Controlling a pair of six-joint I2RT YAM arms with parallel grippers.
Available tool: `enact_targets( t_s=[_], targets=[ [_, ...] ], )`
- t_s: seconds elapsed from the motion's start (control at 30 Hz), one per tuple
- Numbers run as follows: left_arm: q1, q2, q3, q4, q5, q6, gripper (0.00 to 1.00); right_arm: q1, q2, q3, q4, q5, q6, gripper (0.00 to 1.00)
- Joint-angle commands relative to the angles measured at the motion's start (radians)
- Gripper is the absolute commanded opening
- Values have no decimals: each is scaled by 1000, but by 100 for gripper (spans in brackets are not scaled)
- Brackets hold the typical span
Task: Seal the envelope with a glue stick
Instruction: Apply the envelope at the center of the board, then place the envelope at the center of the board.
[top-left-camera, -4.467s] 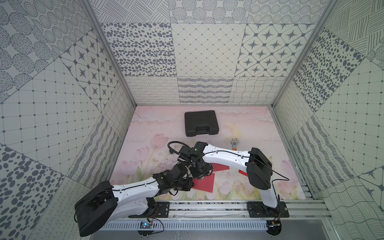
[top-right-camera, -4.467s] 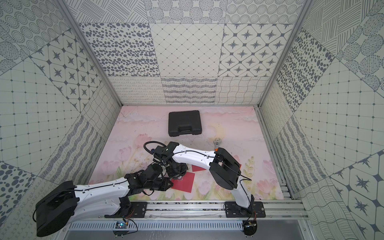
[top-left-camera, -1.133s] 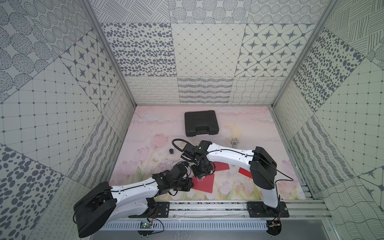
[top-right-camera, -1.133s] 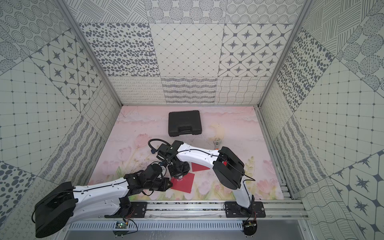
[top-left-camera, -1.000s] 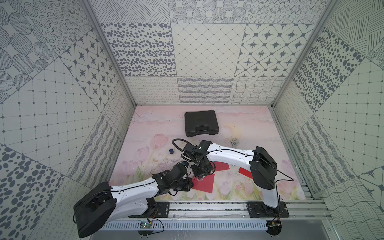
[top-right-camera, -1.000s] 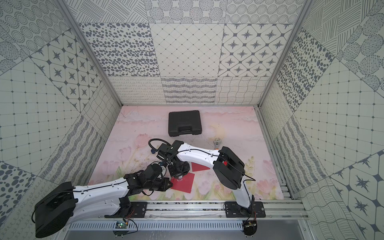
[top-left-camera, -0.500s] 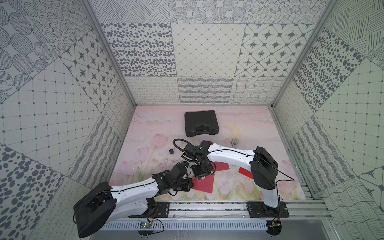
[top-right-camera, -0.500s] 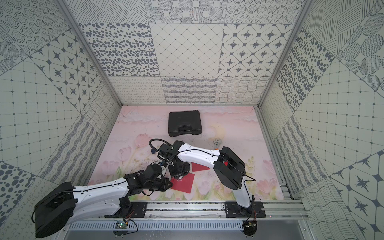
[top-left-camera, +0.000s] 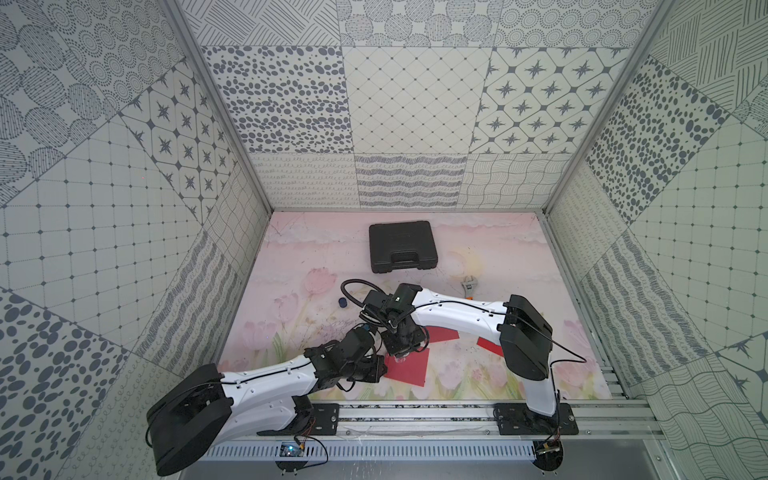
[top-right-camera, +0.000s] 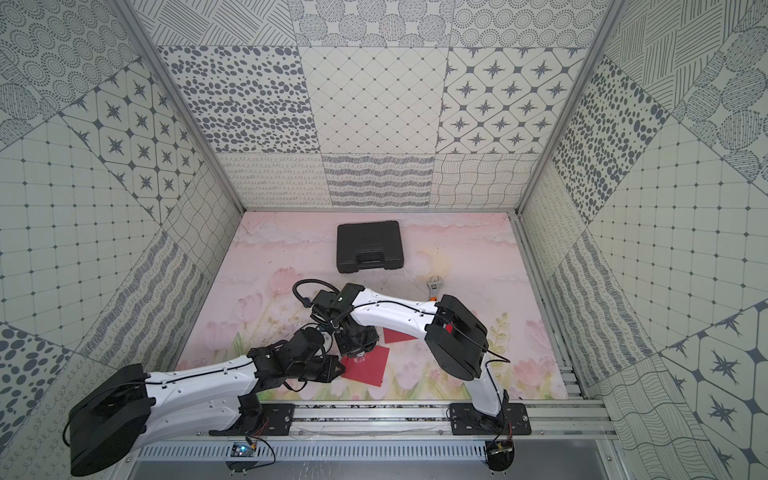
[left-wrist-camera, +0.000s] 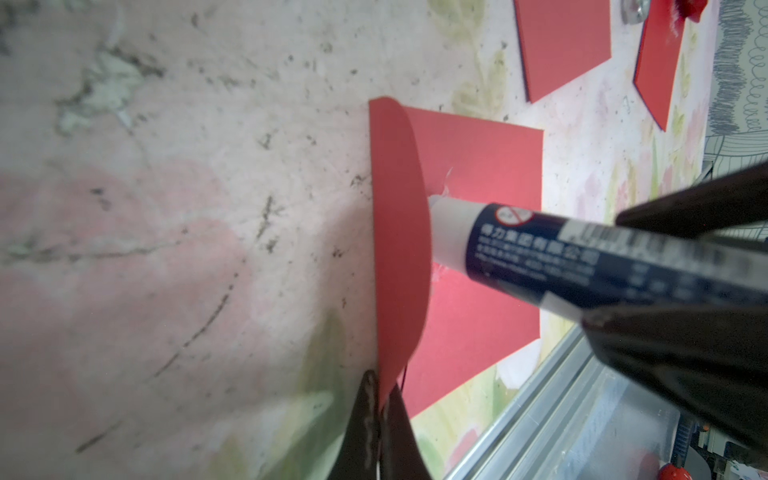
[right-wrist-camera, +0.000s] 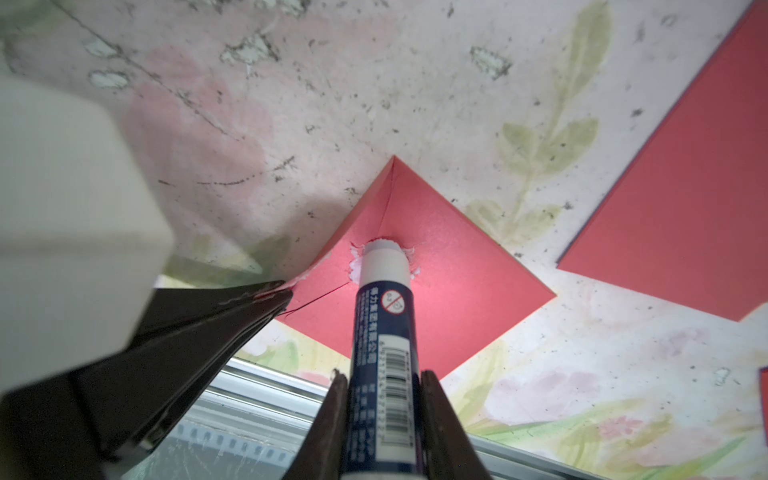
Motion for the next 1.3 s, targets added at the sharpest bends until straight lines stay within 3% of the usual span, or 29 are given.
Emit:
enact_targets(
  t_s=[0.0,0.07,0.27,0.37,0.53,0.8,1.1,1.13,1.27],
  targets=[
    [-2,1,-6,-70,-13,13,0,-3,-7,-61,113,-143,11,0],
    [-3,1,-5,-70,-13,13,0,-5,-8,-63,111,-120,14,0],
    [-2,1,-5,-71,-17,10,0,-7,26,7,-29,172,10,0],
    [-3,-1,-7,-78,-25,4,0,-8,-11,1,-16,229,15,0],
    [-3,-13,-11,-88,-39,-9,0,-57,-208,-164,258,27,65,0],
    [-3,-44,-5,-139,-86,-33,0,-239,-530,-466,584,-256,203,0],
    [-3,-160,47,-395,-252,-127,0,-408,-717,-567,602,-352,186,0],
    [-3,-175,56,-435,-266,-131,1,-419,-724,-568,592,-357,177,0],
    [-3,-230,84,-463,-255,-118,31,-450,-744,-572,569,-380,148,0]
  ],
)
